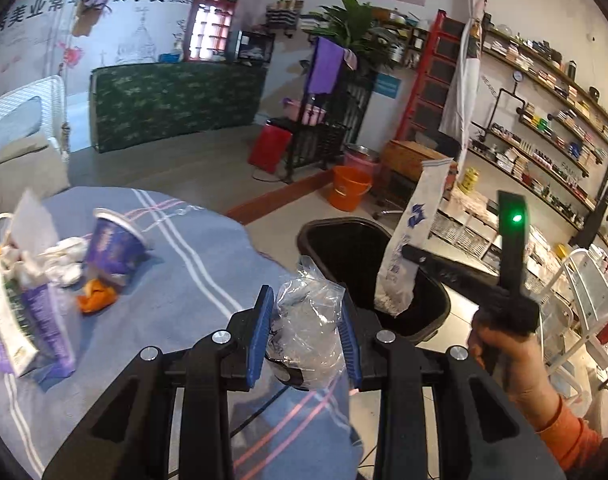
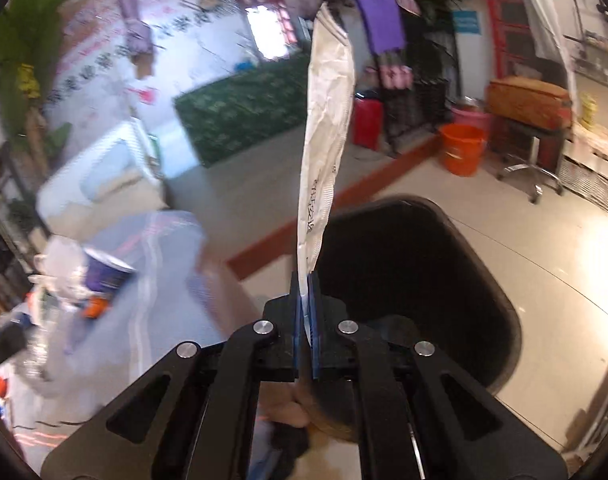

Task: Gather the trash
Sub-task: 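Carry both bags to the black bin and open both grippers to drop them, then move both tools back over the trash on the bed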

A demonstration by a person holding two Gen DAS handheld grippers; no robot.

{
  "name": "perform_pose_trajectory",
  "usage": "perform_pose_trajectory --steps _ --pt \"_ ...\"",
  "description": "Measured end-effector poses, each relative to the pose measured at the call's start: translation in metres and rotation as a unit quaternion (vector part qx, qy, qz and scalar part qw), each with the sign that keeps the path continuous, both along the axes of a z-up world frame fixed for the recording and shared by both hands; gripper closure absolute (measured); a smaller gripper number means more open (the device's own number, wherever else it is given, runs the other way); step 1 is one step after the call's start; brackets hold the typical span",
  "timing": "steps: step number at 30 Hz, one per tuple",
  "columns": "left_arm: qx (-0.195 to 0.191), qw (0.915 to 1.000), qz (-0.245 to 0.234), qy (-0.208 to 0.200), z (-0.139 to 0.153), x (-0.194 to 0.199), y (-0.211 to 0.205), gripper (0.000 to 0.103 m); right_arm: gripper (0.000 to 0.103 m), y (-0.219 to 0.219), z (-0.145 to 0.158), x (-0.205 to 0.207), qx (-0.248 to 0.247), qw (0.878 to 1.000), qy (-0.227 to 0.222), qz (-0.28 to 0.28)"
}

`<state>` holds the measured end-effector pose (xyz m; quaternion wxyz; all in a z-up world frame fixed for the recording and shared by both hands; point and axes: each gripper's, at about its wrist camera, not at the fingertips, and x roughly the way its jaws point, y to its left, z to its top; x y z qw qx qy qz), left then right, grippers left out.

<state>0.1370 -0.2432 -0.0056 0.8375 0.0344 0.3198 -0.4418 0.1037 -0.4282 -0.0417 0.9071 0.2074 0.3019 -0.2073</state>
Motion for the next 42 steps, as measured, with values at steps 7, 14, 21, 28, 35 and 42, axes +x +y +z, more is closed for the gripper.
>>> perform_pose_trajectory --steps 7,14,21,28,35,42 --pt "0.016 0.9991 -0.035 0.016 -0.004 -0.004 -0.045 0.071 0.098 -0.024 -0.048 0.009 0.04 0.998 0.047 -0.028" --pt "0.033 0.9968 -0.062 0.038 -0.014 0.003 -0.089 0.071 0.042 -0.038 -0.055 -0.01 0.048 0.997 0.037 -0.05" --pt "0.058 0.9935 -0.072 0.067 -0.035 0.01 -0.133 0.071 0.016 -0.044 -0.035 -0.038 -0.011 0.992 0.034 -0.121" --pt "0.086 0.9892 -0.093 0.074 -0.052 0.005 -0.173 0.071 0.005 -0.057 -0.019 -0.065 -0.034 0.983 0.036 -0.175" --pt "0.109 0.988 -0.096 0.051 -0.058 0.005 -0.191 0.023 0.005 -0.067 -0.011 -0.077 -0.032 0.978 0.041 -0.204" --pt "0.095 0.9926 -0.067 0.036 -0.047 0.007 -0.163 0.015 0.005 -0.061 -0.003 -0.077 -0.039 0.979 0.026 -0.198"
